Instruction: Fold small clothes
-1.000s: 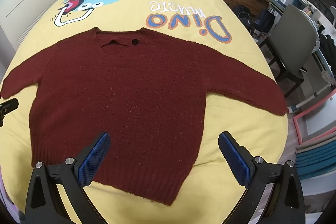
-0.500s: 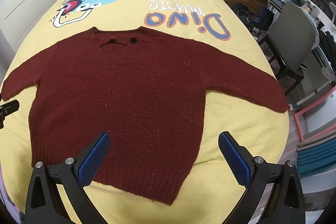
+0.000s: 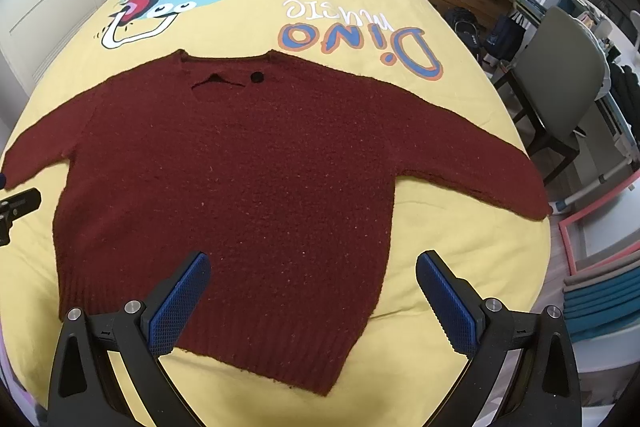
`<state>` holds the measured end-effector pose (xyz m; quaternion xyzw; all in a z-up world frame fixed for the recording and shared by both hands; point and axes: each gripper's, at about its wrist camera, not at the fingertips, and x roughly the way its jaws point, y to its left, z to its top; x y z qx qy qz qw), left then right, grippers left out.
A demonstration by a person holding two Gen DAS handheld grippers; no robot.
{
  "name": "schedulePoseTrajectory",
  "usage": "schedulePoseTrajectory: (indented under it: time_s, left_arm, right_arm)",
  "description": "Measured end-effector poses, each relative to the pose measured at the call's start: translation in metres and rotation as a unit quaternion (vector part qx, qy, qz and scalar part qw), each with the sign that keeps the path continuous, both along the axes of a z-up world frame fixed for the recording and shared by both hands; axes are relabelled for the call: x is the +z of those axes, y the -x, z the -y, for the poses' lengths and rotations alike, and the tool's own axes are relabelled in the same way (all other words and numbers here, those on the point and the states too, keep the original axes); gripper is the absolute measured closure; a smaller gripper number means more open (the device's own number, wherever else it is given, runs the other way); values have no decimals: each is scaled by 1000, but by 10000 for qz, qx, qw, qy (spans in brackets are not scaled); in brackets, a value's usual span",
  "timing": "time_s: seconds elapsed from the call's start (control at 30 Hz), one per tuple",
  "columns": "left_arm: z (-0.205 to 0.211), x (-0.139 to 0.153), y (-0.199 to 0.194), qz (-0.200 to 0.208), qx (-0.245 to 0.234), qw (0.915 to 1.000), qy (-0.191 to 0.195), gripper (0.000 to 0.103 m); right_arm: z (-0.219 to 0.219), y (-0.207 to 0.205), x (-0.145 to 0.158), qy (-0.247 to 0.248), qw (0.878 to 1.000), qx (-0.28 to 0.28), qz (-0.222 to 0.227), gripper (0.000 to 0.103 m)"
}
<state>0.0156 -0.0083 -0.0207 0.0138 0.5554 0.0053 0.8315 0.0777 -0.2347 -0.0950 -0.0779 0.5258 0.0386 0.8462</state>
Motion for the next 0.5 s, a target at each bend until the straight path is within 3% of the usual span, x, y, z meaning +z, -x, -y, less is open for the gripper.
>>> schedulePoseTrajectory:
  time_s: [0.17, 0.33, 0.5]
  left_arm:
    - [3, -5, -7, -13, -83, 9999, -85, 1]
    - [-1, -10, -15, -1, -46, 10000, 86, 1]
    - [-3, -17, -25, 57, -143, 9998, -140, 1]
  right_arm:
    - [0, -5, -4, 2, 10000, -23, -14, 1]
    - [12, -18, -12, -213, 9997, -143, 13, 1]
    - [61, -38, -24, -497, 9961, -694, 229, 1]
